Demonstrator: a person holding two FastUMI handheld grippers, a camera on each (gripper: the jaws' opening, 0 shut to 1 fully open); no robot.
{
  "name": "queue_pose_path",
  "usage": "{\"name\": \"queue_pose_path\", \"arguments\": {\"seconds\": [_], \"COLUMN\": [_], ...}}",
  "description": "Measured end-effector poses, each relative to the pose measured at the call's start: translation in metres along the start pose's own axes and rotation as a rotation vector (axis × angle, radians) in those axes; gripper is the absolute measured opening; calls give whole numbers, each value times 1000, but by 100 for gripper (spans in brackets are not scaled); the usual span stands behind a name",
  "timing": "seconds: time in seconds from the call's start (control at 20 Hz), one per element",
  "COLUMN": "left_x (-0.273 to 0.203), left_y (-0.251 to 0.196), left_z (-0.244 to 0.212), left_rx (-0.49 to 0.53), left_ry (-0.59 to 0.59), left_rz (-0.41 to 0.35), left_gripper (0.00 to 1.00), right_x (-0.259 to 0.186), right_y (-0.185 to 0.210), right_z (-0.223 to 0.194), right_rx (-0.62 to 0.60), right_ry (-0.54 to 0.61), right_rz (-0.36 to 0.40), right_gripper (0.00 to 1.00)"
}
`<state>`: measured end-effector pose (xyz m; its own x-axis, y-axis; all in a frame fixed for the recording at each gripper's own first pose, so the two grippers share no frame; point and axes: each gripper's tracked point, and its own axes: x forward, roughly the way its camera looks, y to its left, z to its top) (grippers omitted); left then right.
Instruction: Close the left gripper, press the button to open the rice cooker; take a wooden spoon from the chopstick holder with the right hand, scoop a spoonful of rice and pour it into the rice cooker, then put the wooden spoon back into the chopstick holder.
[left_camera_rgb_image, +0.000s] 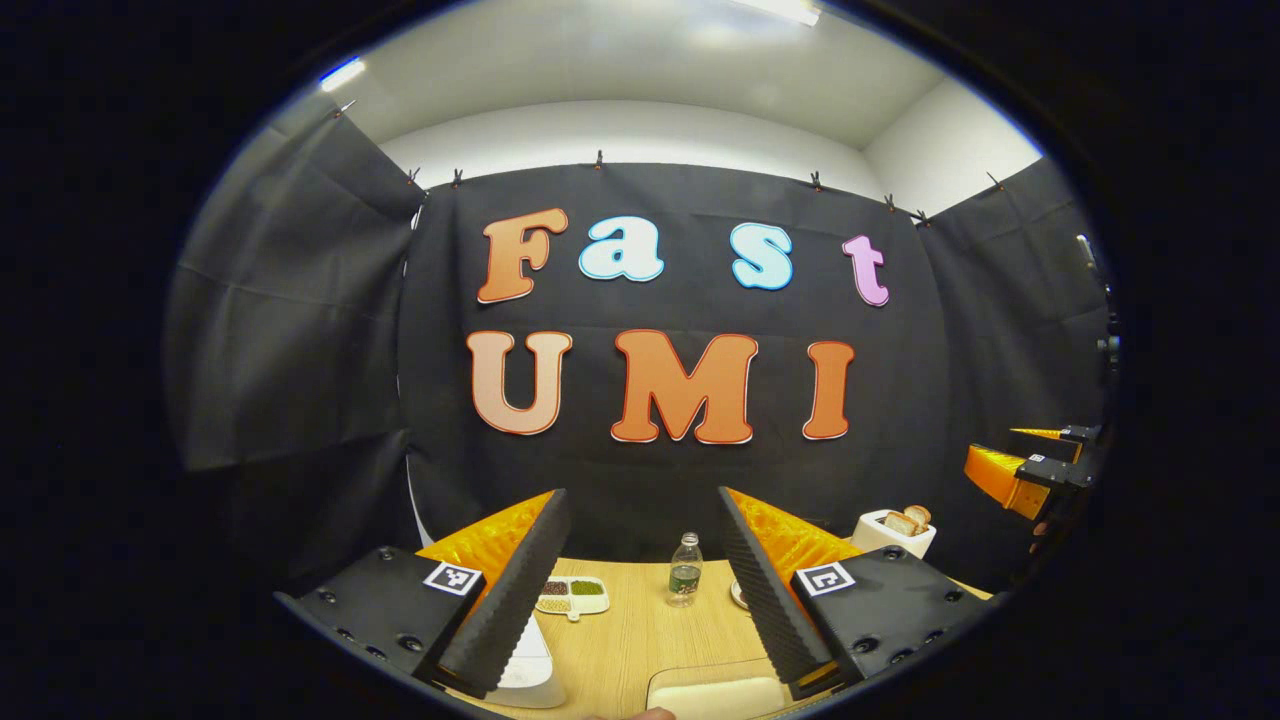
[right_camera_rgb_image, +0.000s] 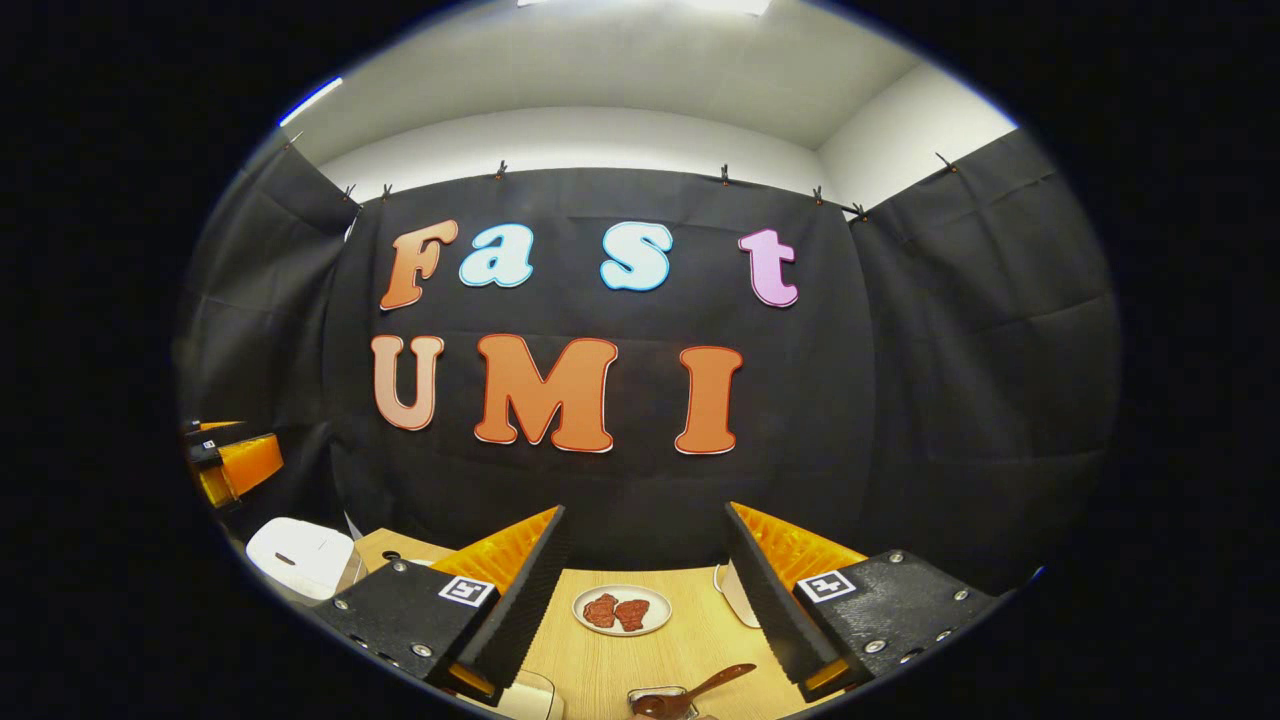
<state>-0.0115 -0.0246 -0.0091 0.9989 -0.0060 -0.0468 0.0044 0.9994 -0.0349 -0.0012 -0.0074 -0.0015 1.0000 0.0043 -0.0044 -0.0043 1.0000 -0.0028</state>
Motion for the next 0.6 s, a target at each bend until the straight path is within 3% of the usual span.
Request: {"name": "queue_pose_path", "arguments": {"seconds": [0.25, 0.6], "left_x": [-3, 2], "left_y": [-13, 30], "left_z": [-6, 7], "left_rx": [7, 23], "left_ry": [10, -15], "left_rz": [-25, 61], "left_gripper": [99, 99], "right_x": [1, 6], "right_y": [7, 1], "right_z": [-6, -8], "right_rx": [-12, -4], "right_ry": [10, 18], "right_rz": [19, 0], "right_gripper": [94, 94]}}
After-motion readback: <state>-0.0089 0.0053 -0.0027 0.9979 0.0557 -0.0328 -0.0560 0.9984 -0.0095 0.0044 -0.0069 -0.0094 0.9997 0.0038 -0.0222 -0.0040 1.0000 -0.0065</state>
